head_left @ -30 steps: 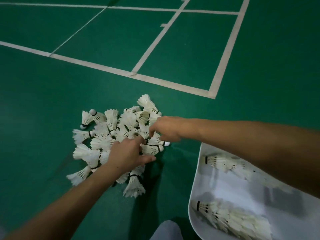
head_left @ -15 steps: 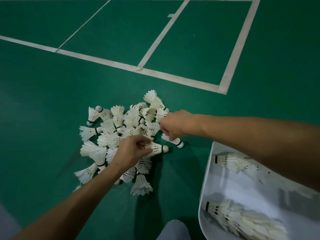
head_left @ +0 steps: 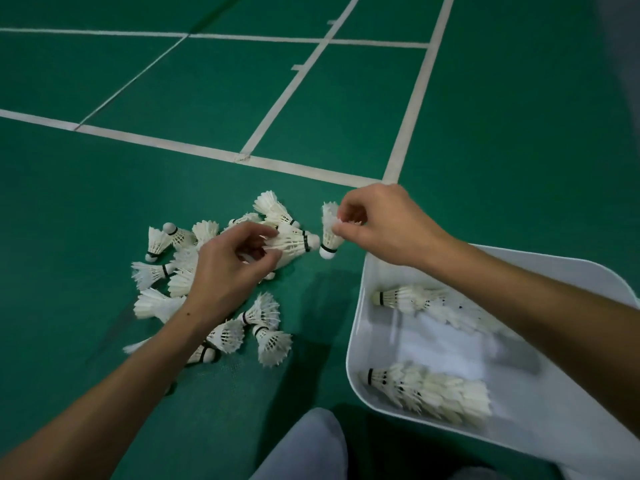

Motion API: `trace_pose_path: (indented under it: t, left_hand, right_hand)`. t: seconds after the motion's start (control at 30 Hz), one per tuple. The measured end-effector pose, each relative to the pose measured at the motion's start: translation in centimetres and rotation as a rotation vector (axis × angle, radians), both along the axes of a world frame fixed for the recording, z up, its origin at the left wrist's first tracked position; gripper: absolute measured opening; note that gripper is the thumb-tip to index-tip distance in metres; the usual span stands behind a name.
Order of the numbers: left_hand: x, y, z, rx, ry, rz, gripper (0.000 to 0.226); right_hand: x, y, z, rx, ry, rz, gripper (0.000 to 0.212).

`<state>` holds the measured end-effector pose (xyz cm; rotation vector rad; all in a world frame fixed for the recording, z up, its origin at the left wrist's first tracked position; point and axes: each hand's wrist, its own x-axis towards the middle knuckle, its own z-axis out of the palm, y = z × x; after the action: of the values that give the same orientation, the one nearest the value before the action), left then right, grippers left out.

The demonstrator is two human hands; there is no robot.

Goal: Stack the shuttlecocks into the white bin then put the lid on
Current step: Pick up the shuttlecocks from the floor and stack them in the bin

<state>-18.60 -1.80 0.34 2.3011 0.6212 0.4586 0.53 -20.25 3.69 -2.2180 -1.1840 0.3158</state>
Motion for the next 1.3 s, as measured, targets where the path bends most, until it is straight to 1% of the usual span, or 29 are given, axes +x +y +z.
trace_pose_path:
  t: [0.1, 0.17, 0.27, 0.37, 0.43, 0.5, 0.57, 0.63, 0.73, 0.83, 0.93, 1.03, 1.07, 1.13, 1.23, 1.3]
  left_hand:
    - [0.5, -2.8, 2.3, -0.023, -0.088, -0.062, 0.026]
    - [1.1, -4.8, 3.6, -0.039, -0.134, -0.112, 0.025]
    - [2.1, -7.9, 4.8, -0.056, -0.171, -0.205, 0.024]
    - [3.0, -11.0, 5.0, -0.024, -0.158, -0.318, 0.023]
    - [3.5, -12.8, 4.6, 0.003, -0.122, -0.406, 0.022]
    - [4.0, -14.3, 4.0, 0.01, -0.069, -0.508, 0.022]
    - [4.8, -15.5, 3.0, 0.026, 0.013, -0.6, 0.022]
    - [5.6, -16.7, 1.8, 0.082, 0.12, -0.667, 0.021]
    - [6.5, -18.2, 0.1, 0.144, 0.275, -0.759, 0.022]
    - [7.0, -19.1, -1.3, 0.17, 0.356, -0.798, 0.024]
    - [7.2, -19.5, -2.0, 0.135, 0.373, -0.773, 0.025]
    - [7.5, -19.5, -2.4, 0.089, 0.384, -0.73, 0.033]
    - [7.6, -19.4, -2.5, 0.071, 0.388, -0.714, 0.037]
    - [7.8, -19.3, -2.5, 0.044, 0.392, -0.679, 0.041]
    - [8.0, -19.0, -2.5, 0.001, 0.398, -0.617, 0.036]
    - [8.2, -18.6, -2.6, -0.038, 0.398, -0.594, 0.03]
  right_hand:
    - [-1.1, -4.0, 1.5, 0.15, 0.061, -0.14, 0.01]
    - [-1.8, -6.8, 2.1, 0.207, 0.061, -0.213, 0.009]
    - [-2.6, -11.2, 2.7, 0.236, 0.048, -0.314, 0.008]
    - [-2.9, -15.7, 2.5, 0.21, 0.06, -0.398, 0.007]
    - [-3.0, -18.8, 1.9, 0.138, 0.051, -0.461, 0.007]
    - [-3.1, -21.7, 1.0, 0.024, 0.047, -0.525, 0.006]
    - [-3.4, -24.1, -0.2, -0.141, 0.025, -0.568, 0.006]
    - [-4.0, -25.8, -1.9, -0.337, -0.01, -0.574, 0.007]
    - [-4.7, -26.2, -4.3, -0.572, -0.019, -0.547, 0.008]
    - [-4.5, -25.0, -6.1, -0.636, 0.022, -0.524, 0.008]
    - [-3.8, -24.0, -8.0, -0.679, 0.215, -0.521, 0.011]
    - [-3.1, -24.1, -9.1, -0.681, 0.513, -0.54, 0.011]
    - [-3.0, -24.2, -9.2, -0.656, 0.603, -0.553, 0.014]
    - [-2.8, -24.3, -9.5, -0.561, 0.779, -0.613, 0.028]
    - [-3.1, -23.8, -10.2, -0.485, 1.085, -0.69, 0.034]
    - [-3.2, -23.5, -10.8, -0.509, 1.191, -0.685, 0.035]
